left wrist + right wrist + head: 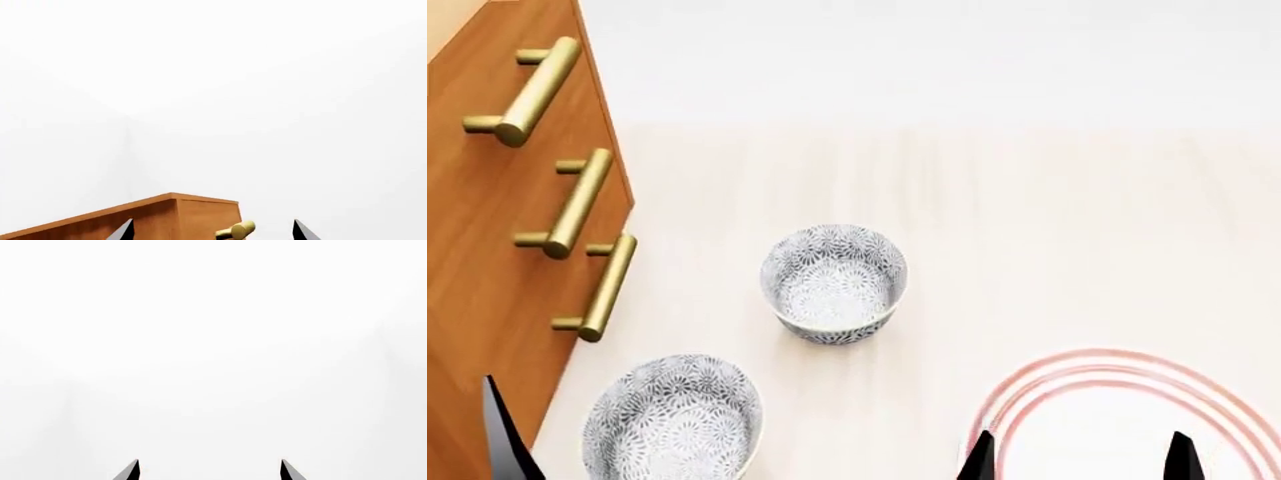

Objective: Pick up the bowl and put it in the front on the plate.

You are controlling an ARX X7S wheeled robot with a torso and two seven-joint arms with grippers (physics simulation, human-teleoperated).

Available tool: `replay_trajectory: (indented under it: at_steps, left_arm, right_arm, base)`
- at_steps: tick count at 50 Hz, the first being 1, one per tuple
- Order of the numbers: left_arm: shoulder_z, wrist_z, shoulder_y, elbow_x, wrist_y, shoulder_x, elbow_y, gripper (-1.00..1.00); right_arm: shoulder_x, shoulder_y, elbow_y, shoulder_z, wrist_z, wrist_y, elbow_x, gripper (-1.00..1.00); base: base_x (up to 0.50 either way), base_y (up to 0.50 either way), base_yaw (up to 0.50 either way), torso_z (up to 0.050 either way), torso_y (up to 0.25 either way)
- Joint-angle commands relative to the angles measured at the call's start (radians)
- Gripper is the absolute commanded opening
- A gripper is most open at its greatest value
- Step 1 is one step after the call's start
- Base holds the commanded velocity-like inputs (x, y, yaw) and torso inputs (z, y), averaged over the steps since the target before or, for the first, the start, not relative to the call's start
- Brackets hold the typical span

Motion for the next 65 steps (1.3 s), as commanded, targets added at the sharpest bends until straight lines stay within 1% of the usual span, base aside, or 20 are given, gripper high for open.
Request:
replay_trajectory:
  at_steps: [1,16,17,20,27,32,33,36,37,39,40,42,43,45,47,49,53,57,58,65]
  left_arm:
    - [-0.012,0.011,0.003,0.040,0.003,0.015,0.007,1.00]
    - [-0.007,-0.006,0.001,0.034,0.002,0.008,0.006,1.00]
    - [-0.002,-0.010,0.001,0.016,0.027,0.000,0.002,1.00]
    - [0.000,-0.013,0.005,0.040,0.027,-0.002,0.010,1.00]
    - [0.005,-0.022,0.010,0.051,0.035,-0.006,0.021,1.00]
    - [0.010,-0.028,0.009,0.053,0.040,-0.008,0.021,1.00]
    - [0.012,-0.028,0.009,0.052,0.040,-0.008,0.022,1.00]
    - [0.015,-0.028,0.010,0.050,0.038,-0.009,0.023,1.00]
    - [0.016,-0.028,0.009,0.047,0.038,-0.010,0.020,1.00]
    - [0.017,-0.027,0.008,0.043,0.033,-0.011,0.018,1.00]
    - [0.017,-0.026,0.006,0.038,0.031,-0.012,0.015,1.00]
    - [0.016,-0.027,0.005,0.031,0.031,-0.014,0.012,1.00]
    - [0.016,-0.027,0.004,0.026,0.028,-0.015,0.009,1.00]
    - [0.016,-0.029,0.006,0.024,0.028,-0.017,0.008,1.00]
    - [0.015,-0.031,0.006,0.018,0.027,-0.019,0.003,1.00]
    - [0.017,-0.030,0.005,0.015,0.024,-0.019,0.002,1.00]
    - [0.020,-0.028,0.004,0.002,0.017,-0.020,-0.006,1.00]
    - [0.033,-0.027,0.001,-0.017,0.021,-0.021,-0.034,1.00]
    - [0.040,-0.027,0.002,-0.016,0.026,-0.020,-0.042,1.00]
    - [0.048,-0.026,0.002,-0.015,0.022,-0.023,-0.040,1.00]
  right_arm:
    - [-0.010,0.005,0.014,0.016,-0.006,-0.003,-0.023,1.00]
    - [-0.003,0.008,0.018,0.007,0.004,0.002,-0.024,1.00]
    - [0.000,0.009,0.015,0.003,0.003,0.008,-0.020,1.00]
    - [0.002,0.010,-0.001,0.004,0.008,0.031,-0.024,1.00]
    - [0.015,0.055,-0.095,0.022,0.033,0.151,-0.018,1.00]
    - [0.036,0.123,-0.183,0.036,0.053,0.296,0.009,1.00]
    - [0.043,0.153,-0.217,0.040,0.068,0.383,0.033,1.00]
    - [0.055,0.219,-0.258,0.046,0.082,0.481,0.044,1.00]
    - [0.062,0.266,-0.278,0.047,0.088,0.543,0.061,1.00]
    - [0.068,0.321,-0.289,0.048,0.094,0.605,0.077,1.00]
    - [0.074,0.378,-0.291,0.045,0.097,0.677,0.098,1.00]
    - [0.086,0.441,-0.285,0.032,0.091,0.763,0.122,1.00]
    - [0.087,0.505,-0.264,0.026,0.090,0.843,0.158,1.00]
    - [0.092,0.564,-0.247,0.019,0.094,0.944,0.202,1.00]
    - [0.084,0.667,-0.191,0.016,0.102,1.077,0.272,1.00]
    - [0.077,0.716,-0.165,0.023,0.113,1.130,0.300,1.00]
    - [0.060,0.895,-0.016,0.011,0.101,1.289,0.370,1.00]
    - [0.033,1.022,0.141,-0.016,0.084,1.346,0.371,1.00]
    - [0.006,1.091,0.249,-0.021,0.079,1.345,0.360,1.00]
    - [-0.048,1.247,0.533,-0.061,0.044,1.385,0.344,1.00]
  base:
    - [0.00,0.00,0.00,0.017,-0.250]
    - [0.00,0.00,0.00,0.017,-0.250]
    - [0.00,0.00,0.00,0.000,0.000]
    - [0.00,0.00,0.00,0.000,0.000]
    - [0.00,0.00,0.00,0.000,0.000]
    - [0.00,0.00,0.00,0.000,0.000]
    - [0.00,0.00,0.00,0.000,0.000]
    - [0.00,0.00,0.00,0.000,0.000]
    - [0.00,0.00,0.00,0.000,0.000]
    - [0.00,0.00,0.00,0.000,0.000]
    - [0.00,0.00,0.00,0.000,0.000]
    - [0.00,0.00,0.00,0.000,0.000]
    - [0.00,0.00,0.00,0.000,0.000]
    - [0.00,0.00,0.00,0.000,0.000]
    - [0.00,0.00,0.00,0.000,0.000]
    - [0.00,0.00,0.00,0.000,0.000]
    - [0.00,0.00,0.00,0.000,0.000]
    - [0.00,0.00,0.00,0.000,0.000]
    - [0.00,0.00,0.00,0.000,0.000]
    - [0.00,0.00,0.00,0.000,0.000]
